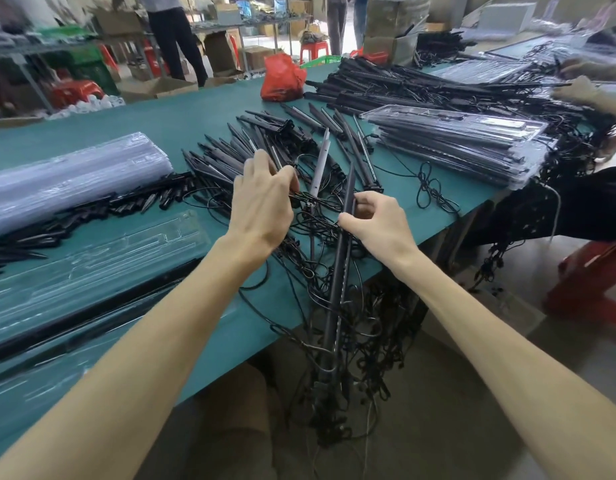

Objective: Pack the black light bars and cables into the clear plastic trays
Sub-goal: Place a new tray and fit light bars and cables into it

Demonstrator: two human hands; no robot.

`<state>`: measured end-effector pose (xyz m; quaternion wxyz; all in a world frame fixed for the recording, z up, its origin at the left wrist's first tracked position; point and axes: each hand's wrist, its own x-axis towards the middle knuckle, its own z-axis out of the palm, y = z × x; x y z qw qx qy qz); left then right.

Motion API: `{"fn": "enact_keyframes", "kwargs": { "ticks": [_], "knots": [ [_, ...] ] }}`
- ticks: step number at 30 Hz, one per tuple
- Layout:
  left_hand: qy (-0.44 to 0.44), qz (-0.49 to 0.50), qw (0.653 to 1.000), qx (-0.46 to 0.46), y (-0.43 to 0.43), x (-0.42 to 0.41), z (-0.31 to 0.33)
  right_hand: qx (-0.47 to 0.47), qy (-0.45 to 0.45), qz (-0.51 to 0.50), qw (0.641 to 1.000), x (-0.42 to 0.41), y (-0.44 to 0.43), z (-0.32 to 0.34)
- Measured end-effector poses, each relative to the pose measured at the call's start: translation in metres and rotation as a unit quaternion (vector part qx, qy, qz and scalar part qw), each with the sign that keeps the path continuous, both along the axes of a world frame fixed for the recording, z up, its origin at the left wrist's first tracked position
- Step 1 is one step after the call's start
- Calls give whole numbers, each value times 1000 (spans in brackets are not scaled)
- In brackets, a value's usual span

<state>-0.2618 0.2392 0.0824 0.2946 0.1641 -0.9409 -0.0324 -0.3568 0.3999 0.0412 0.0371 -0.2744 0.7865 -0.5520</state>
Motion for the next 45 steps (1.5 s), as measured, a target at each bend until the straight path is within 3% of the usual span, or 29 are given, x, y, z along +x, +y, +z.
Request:
{"fn": "enact_keyframes", "kwargs": {
  "ticks": [6,12,20,30,36,45],
  "knots": [
    [-19,-121,985,-119,14,-6,7,-19,-15,7,1000,0,-2,3],
    [-127,-111,983,-69,24,-22,2,-63,-39,33,997,6,0,7],
    [-61,-113,987,-94,31,-16,-9,-6,16,-8,1000,7,0,1],
    [37,-144,989,-3,51,-24,3,26,31,-53,998,6,22,4],
    [41,-142,963,227,48,-32,2,59,16,-58,996,7,29,8],
    [36,-52,986,156,47,-35,-8,79,-5,-67,995,7,27,15]
  ]
}}
